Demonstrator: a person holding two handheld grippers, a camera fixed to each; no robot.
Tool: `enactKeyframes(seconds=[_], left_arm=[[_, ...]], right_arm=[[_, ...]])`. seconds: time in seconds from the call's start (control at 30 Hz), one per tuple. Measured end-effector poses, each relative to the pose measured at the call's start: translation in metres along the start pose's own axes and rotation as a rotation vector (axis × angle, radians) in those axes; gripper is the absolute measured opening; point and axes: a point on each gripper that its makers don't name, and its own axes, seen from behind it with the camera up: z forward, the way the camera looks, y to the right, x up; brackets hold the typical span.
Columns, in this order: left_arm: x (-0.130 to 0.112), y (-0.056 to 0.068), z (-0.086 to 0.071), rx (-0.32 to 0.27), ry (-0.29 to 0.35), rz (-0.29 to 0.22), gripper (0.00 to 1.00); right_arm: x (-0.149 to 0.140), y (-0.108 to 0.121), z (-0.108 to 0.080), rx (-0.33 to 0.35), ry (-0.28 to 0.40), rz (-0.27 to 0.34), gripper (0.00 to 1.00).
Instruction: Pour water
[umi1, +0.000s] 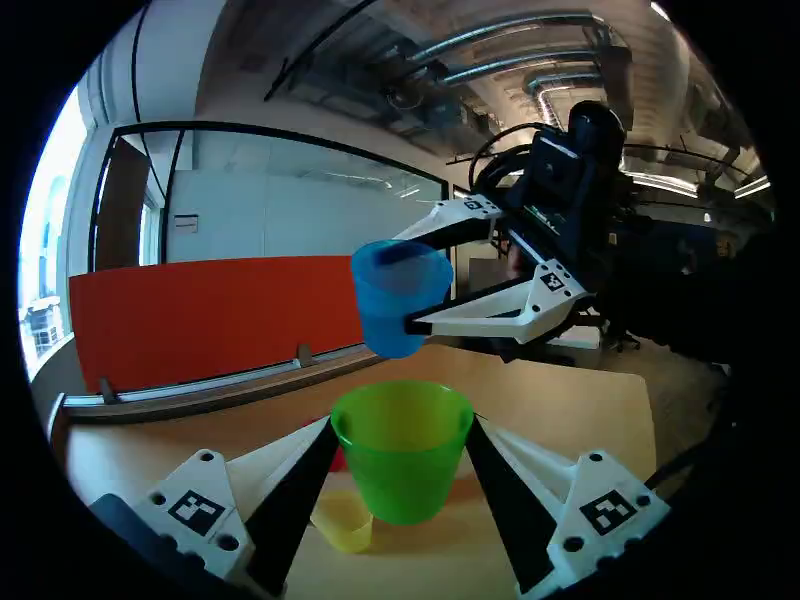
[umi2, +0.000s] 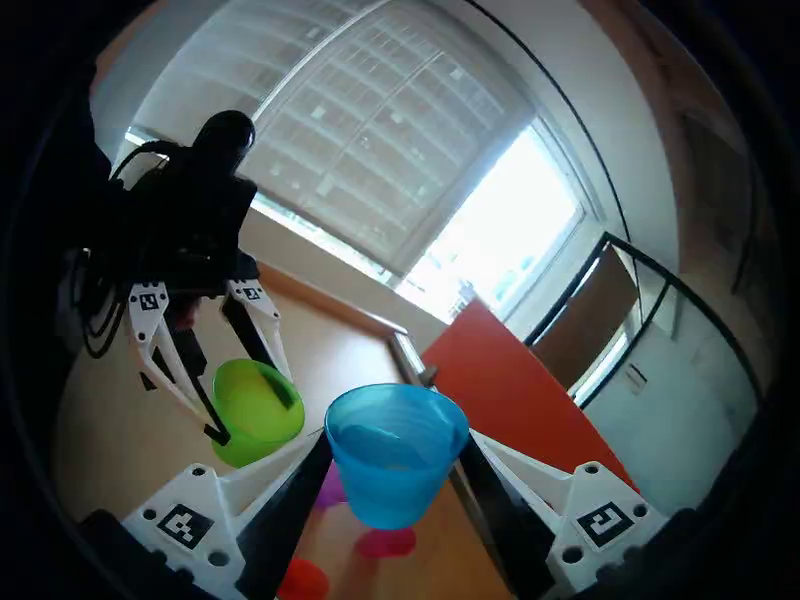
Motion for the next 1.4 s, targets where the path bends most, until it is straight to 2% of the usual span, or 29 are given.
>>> enactKeyframes(seconds=[1.0,1.4], left_arm=[[-0.002,-0.003,0.002,-0.002,0.001,-0.001,0.88],[0.000,0.000,0.002,-0.005,0.005,-0.001,0.87]], right_arm=[[0.013,-0.001,0.011,0.018,-0.018,-0.162,0.91],[0.020,0.000,0.014,0.010,-0.015,-0.209,0.91]])
